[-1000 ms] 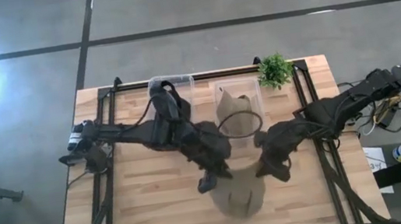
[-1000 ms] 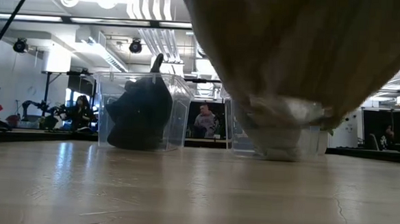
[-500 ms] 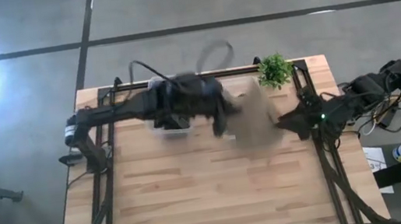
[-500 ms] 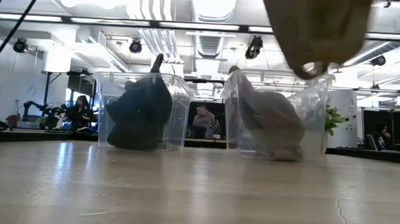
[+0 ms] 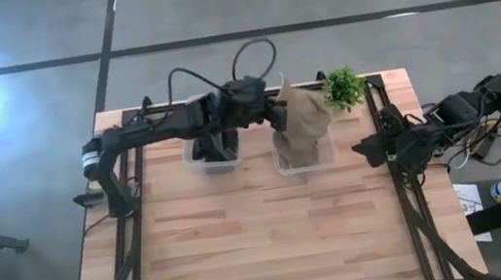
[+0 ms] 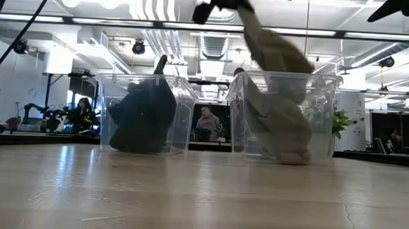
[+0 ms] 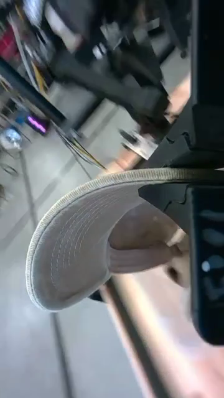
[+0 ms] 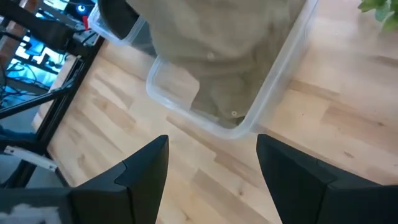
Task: Pick & Place hat
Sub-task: Put the brown cap into the left transparent bin
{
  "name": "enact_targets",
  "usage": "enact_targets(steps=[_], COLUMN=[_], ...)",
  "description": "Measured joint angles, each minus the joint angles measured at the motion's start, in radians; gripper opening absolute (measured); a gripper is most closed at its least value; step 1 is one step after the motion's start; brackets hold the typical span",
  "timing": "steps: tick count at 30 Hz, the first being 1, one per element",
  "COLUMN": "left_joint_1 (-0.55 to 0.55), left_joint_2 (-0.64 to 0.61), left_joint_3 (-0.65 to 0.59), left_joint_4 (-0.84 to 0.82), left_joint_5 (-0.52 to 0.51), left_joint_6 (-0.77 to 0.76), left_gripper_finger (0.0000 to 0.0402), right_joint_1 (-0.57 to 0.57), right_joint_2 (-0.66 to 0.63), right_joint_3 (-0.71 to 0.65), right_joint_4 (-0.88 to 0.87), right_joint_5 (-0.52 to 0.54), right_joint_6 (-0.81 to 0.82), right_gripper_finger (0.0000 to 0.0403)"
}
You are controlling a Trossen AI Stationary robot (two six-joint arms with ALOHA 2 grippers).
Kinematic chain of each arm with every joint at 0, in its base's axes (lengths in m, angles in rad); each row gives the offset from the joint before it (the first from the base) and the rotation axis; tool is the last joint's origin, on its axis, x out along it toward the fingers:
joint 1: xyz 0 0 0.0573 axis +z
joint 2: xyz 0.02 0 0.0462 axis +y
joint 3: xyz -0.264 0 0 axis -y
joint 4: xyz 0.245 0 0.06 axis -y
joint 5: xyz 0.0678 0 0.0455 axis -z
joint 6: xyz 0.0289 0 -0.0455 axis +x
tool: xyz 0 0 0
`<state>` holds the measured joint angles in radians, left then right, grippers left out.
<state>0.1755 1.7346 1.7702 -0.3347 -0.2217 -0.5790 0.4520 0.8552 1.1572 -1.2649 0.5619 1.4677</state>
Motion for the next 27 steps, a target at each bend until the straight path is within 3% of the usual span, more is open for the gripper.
enact_targets(steps=[5, 16, 27], left_joint_1=[-0.006, -0.041, -0.087], left_joint_2=[0.001, 0.049, 0.207], left_joint_3=[-0.107, -0.313, -0.234], left_joint_4=[0.012, 0.234, 0.267], left_joint_5=[-0.011, -0.012, -0.043], left_joint_6=[-0.106, -0.244, -0.170], left_gripper_finger=[0.0009, 0.0009, 0.0009], right_joint_1=[-0.001, -0.001, -0.001], right_joint_2=[0.013, 0.051, 0.121], right_joint_3=[0.000, -0.002, -0.008], right_joint_4=[0.000, 0.000, 0.022], right_joint_5=[0.020, 0.044, 0.039], right_joint_6=[0.009, 0.020, 0.018], right_gripper_finger=[0.0237, 0.0237, 0.0237])
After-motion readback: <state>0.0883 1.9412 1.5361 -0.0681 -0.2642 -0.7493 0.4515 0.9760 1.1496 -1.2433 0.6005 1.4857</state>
